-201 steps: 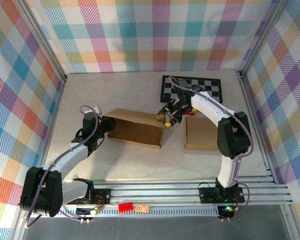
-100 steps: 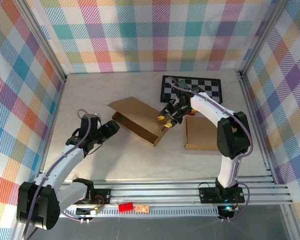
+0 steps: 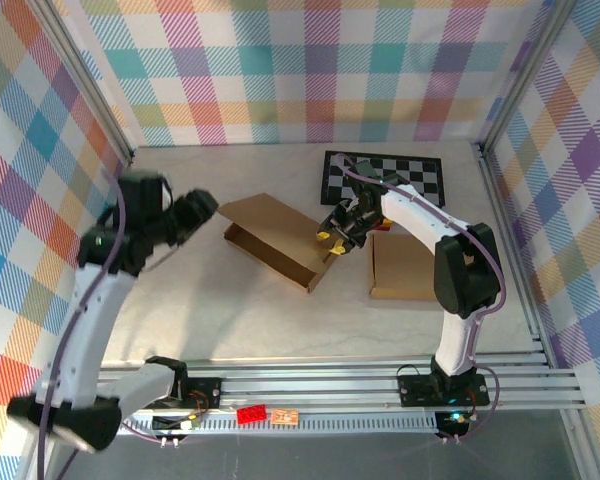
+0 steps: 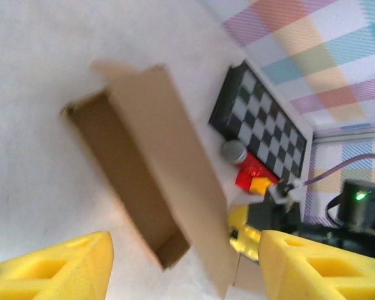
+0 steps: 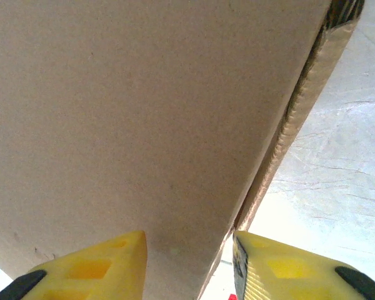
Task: Fold the paper box
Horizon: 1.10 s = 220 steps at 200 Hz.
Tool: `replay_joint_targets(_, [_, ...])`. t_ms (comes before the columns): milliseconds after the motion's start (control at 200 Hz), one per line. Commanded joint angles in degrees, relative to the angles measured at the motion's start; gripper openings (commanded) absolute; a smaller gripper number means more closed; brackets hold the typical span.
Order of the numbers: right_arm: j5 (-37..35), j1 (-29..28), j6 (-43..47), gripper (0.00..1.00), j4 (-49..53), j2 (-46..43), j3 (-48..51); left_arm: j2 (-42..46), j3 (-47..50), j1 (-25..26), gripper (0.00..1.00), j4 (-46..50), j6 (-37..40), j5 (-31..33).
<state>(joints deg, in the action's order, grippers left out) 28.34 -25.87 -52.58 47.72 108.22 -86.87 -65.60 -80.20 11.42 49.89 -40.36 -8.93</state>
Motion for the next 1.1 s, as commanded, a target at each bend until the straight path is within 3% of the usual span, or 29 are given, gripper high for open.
replay_joint_targets(0, [-1.06, -0.24, 1.92, 0.43, 1.92, -1.15, 0.46, -14.19, -10.76, -2.17, 0.63, 10.06, 11.73, 3.05])
replay_joint_targets(220, [-2.67, -0.24, 2.68, 0.51, 3.24, -1.67, 0.17, -39.71, -33.05, -3.4, 0.62, 13.37, 24.87, 0.37])
replay_joint_targets(375, [-3.27, -0.24, 2.31, 0.55, 3.34, -2.2, 0.62, -49.39, -38.26, -2.31, 0.62, 13.3, 29.81, 1.75])
replay_joint_targets(550, [-3.77, -0.24, 2.5, 0.58, 3.87, -2.49, 0.75, -49.81, -31.26, -0.43, 0.62, 7.23, 35.89, 3.55])
replay_joint_targets(1095, [-4.99, -0.24, 6.72, 0.69, 4.05, -2.69, 0.97, -44.17, -13.55, -0.26, 0.6, 3.2, 36.09, 5.89])
